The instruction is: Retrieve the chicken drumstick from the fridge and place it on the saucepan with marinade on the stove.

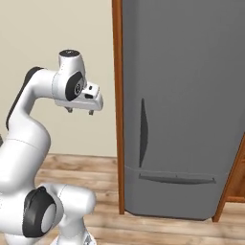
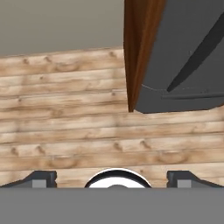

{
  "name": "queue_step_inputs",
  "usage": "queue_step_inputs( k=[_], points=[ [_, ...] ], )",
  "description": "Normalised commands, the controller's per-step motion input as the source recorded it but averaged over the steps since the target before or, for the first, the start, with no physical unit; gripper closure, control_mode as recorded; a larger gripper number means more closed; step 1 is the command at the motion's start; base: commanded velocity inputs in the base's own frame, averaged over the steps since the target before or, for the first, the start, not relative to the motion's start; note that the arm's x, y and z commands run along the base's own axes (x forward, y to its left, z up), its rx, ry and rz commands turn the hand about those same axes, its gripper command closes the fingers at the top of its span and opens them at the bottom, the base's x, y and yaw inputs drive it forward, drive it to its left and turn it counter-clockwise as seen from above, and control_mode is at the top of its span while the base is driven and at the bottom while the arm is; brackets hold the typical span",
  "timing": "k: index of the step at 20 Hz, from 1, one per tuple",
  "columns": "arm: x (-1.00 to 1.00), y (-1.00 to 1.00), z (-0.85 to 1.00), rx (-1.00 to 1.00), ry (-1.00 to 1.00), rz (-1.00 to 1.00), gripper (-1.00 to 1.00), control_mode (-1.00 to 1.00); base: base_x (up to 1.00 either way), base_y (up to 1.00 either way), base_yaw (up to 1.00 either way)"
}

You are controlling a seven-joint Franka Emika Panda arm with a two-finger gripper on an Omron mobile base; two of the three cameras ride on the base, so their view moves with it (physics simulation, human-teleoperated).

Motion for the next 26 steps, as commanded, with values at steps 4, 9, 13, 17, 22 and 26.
queue_step_inputs(
  k=[4, 9, 13, 17, 22, 26],
  points=[
    [0.0, 0.0, 0.0, 0.0, 0.0, 0.0, -1.0, 1.0, -0.67, 0.0, -0.12],
    [0.0, 0.0, 0.0, 0.0, 0.0, 0.0, -1.0, 1.0, -0.03, 0.0, -0.06],
    [0.0, 0.0, 0.0, 0.0, 0.0, 0.0, -1.0, 1.0, 0.24, 0.0, 0.0],
    [0.0, 0.0, 0.0, 0.0, 0.0, 0.0, -1.0, 1.0, 0.49, -0.06, 0.0],
    [0.0, 0.0, 0.0, 0.0, 0.0, 0.0, -1.0, 1.0, 0.38, -0.08, 0.0],
    [0.0, 0.0, 0.0, 0.0, 0.0, 0.0, -1.0, 1.0, 0.03, -0.02, 0.0]
  ],
)
